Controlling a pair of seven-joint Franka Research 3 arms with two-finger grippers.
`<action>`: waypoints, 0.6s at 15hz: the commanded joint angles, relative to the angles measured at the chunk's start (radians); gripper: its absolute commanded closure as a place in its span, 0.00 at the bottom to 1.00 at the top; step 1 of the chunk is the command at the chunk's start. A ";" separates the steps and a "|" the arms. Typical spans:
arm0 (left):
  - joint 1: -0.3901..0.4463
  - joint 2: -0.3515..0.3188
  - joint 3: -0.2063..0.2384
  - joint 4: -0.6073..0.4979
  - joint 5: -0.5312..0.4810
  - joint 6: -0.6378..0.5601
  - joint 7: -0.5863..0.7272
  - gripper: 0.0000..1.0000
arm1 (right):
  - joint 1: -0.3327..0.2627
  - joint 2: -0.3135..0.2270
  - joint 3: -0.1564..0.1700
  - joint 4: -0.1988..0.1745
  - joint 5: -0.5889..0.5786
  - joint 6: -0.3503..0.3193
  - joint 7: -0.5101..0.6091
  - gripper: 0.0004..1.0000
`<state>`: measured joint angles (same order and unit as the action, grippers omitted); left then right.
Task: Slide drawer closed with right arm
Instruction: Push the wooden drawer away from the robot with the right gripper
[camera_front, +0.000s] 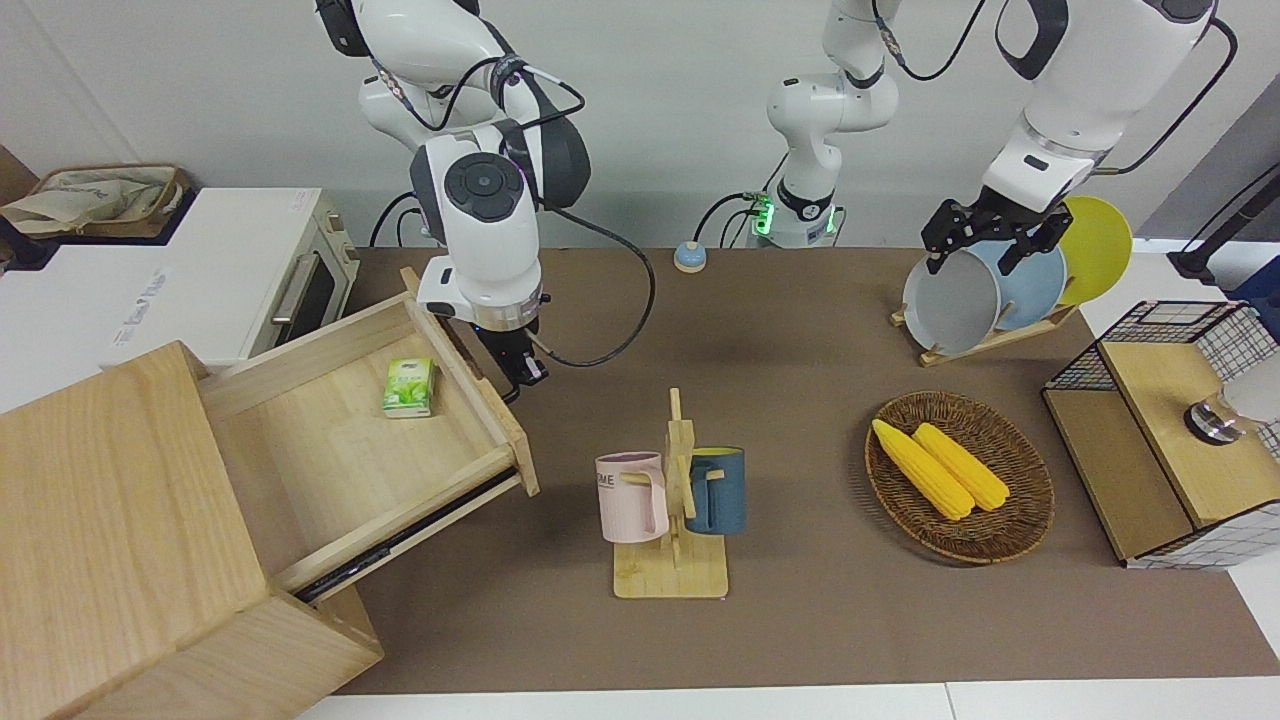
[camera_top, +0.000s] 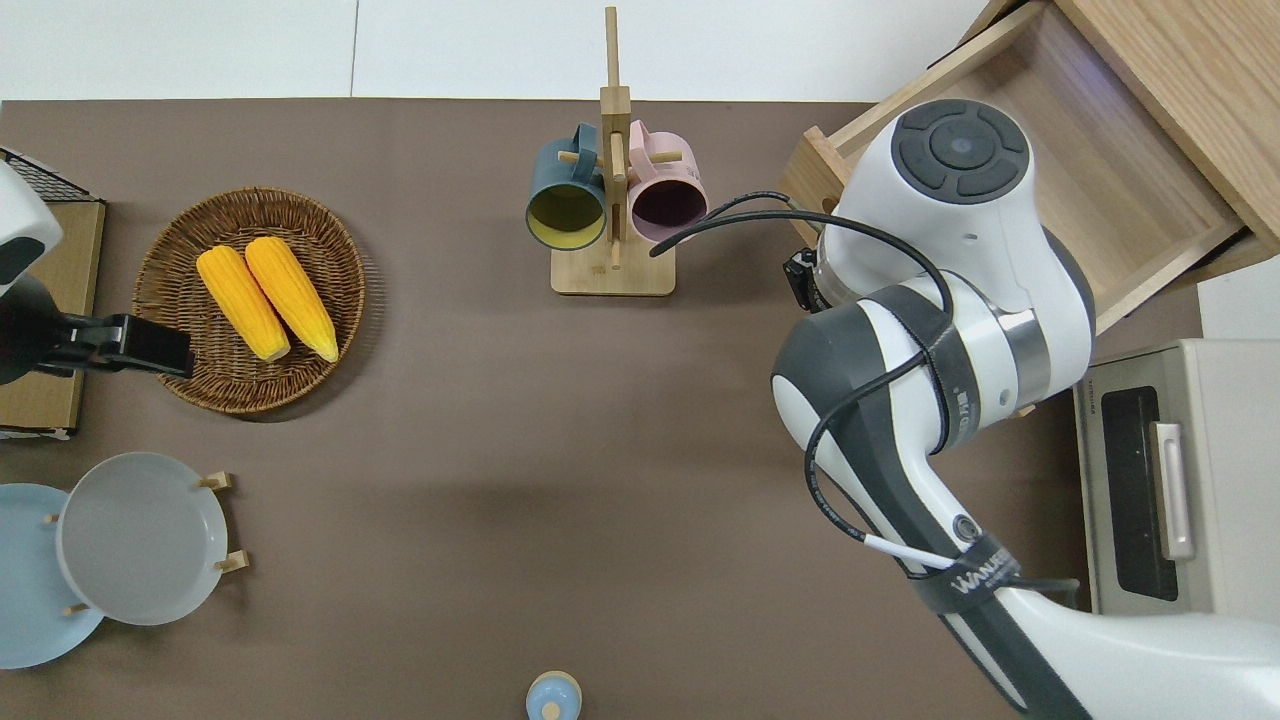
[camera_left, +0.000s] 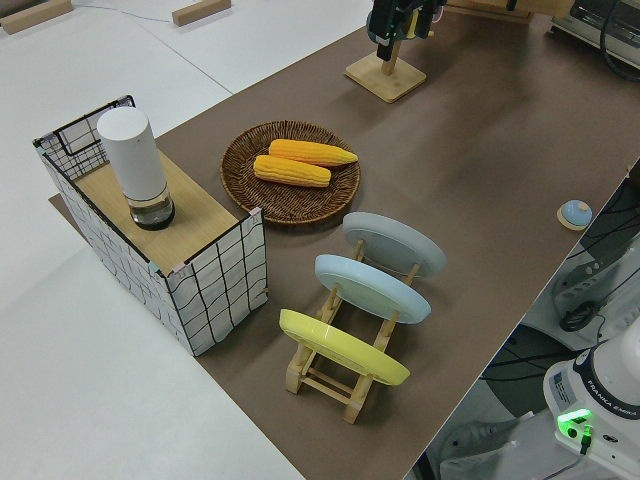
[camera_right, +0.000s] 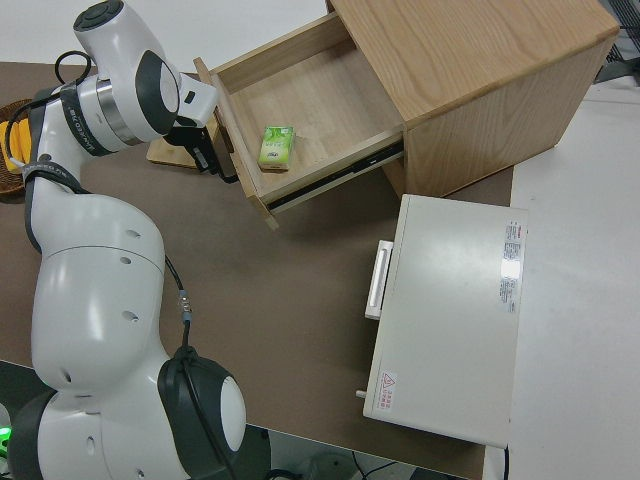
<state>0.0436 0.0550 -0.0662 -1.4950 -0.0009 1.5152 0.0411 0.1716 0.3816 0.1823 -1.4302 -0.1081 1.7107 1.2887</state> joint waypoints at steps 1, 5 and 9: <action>-0.007 -0.004 0.000 0.010 0.018 -0.018 -0.010 0.01 | -0.049 0.023 0.016 0.042 -0.028 0.012 -0.028 1.00; -0.007 -0.004 0.000 0.010 0.018 -0.018 -0.010 0.01 | -0.084 0.045 0.016 0.093 -0.030 0.015 -0.049 1.00; -0.007 -0.004 0.000 0.010 0.018 -0.018 -0.010 0.01 | -0.125 0.052 0.020 0.097 -0.030 0.040 -0.091 1.00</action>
<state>0.0436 0.0550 -0.0662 -1.4950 -0.0009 1.5152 0.0411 0.0882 0.4016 0.1831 -1.3683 -0.1195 1.7327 1.2355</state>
